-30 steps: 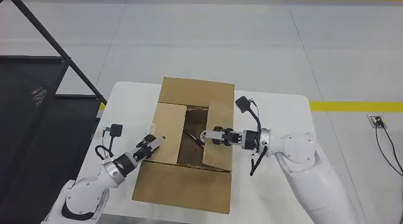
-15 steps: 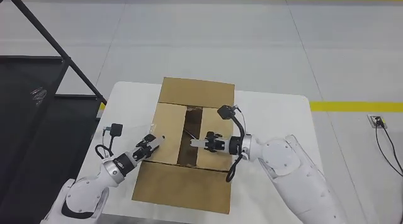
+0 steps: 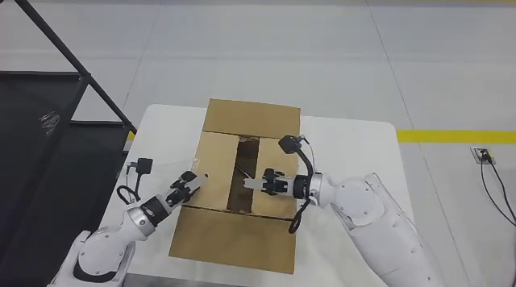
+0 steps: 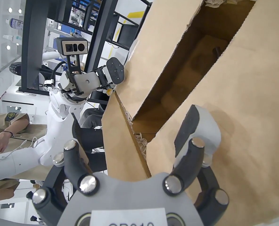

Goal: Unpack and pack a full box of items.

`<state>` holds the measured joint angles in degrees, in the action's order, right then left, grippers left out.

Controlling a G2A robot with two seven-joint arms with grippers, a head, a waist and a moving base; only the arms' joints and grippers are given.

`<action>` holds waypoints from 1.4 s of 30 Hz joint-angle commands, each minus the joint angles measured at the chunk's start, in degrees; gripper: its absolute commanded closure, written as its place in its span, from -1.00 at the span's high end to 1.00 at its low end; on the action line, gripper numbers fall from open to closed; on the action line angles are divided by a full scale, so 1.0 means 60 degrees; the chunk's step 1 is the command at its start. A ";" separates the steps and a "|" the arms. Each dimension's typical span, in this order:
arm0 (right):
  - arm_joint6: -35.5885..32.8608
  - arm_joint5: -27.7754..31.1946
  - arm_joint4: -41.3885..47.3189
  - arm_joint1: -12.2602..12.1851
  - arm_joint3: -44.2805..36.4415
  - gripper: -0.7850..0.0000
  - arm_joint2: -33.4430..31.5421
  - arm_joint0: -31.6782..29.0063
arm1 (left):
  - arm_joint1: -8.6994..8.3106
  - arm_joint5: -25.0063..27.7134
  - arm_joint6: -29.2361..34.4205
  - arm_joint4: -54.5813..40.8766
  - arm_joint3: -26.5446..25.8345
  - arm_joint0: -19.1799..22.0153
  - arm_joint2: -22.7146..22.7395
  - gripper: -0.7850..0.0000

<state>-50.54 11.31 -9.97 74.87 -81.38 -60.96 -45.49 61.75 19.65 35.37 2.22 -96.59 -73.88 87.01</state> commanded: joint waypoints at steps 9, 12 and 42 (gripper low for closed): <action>-0.0002 -0.0142 0.0115 -0.0101 -0.0542 1.00 -0.0374 -0.0112 | -0.0188 0.0361 0.0241 -0.0721 -0.0678 -0.1069 0.1655 1.00; -0.0002 -0.0142 0.0115 -0.0101 -0.0542 1.00 -0.0374 -0.0112 | -0.0296 0.0517 0.1024 -0.1080 -0.0504 -0.1588 0.2399 1.00; 0.6117 -0.0767 0.0347 0.0374 0.3334 1.00 -0.0684 0.1263 | -0.0839 0.0648 0.7563 -0.4538 0.1692 -0.0727 0.1531 1.00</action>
<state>-13.91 6.63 -7.99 76.93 -62.99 -65.50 -38.61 56.77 23.63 80.66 -24.27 -86.64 -78.49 96.30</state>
